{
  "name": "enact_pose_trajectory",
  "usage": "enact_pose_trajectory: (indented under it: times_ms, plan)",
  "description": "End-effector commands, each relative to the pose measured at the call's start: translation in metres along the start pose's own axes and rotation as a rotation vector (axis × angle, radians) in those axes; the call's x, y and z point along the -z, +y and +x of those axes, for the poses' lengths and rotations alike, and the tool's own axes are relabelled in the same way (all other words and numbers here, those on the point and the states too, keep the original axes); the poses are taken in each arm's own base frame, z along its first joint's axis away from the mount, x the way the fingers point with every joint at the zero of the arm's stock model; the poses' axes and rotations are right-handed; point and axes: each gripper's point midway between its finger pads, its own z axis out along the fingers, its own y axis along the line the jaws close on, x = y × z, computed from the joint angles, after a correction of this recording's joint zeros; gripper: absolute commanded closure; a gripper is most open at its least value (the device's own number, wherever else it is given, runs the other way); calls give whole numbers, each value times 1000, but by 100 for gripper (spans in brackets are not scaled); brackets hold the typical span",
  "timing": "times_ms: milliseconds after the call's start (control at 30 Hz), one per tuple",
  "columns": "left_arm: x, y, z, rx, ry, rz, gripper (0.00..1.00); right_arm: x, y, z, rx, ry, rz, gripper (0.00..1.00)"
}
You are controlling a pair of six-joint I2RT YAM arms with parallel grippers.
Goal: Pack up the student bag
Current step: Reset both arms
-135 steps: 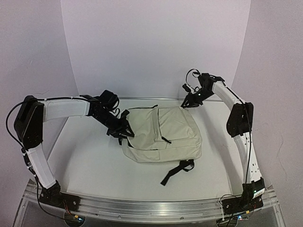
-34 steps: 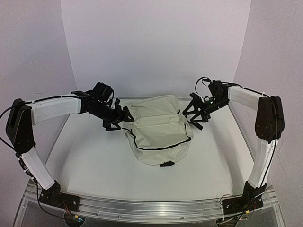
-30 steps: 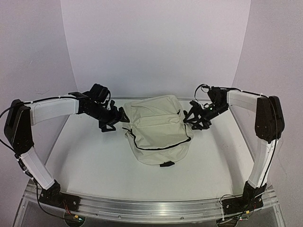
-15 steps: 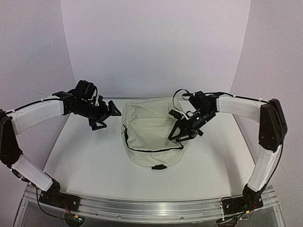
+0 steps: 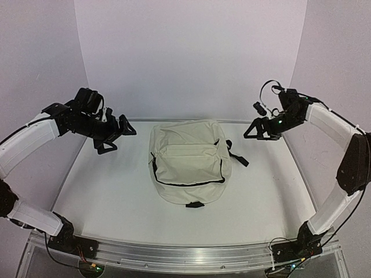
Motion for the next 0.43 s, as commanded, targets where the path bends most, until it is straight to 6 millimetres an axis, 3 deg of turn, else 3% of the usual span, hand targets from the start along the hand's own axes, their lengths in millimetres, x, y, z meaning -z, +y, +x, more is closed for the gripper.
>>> enact_pose_trajectory:
  times_ms: [0,100,200,400]
  plan:
    - [60,-3,-15,-48,-111,-82,0,82,3,-40,85,-220,144,2]
    - [81,11,-9,-43,-135,-143,0,106,10,-30,99,-270,191,2]
    - [96,29,4,-16,-149,-188,0,116,9,-10,72,-289,208,2]
    - [96,56,20,38,-152,-241,0,122,-6,14,-27,-318,180,2]
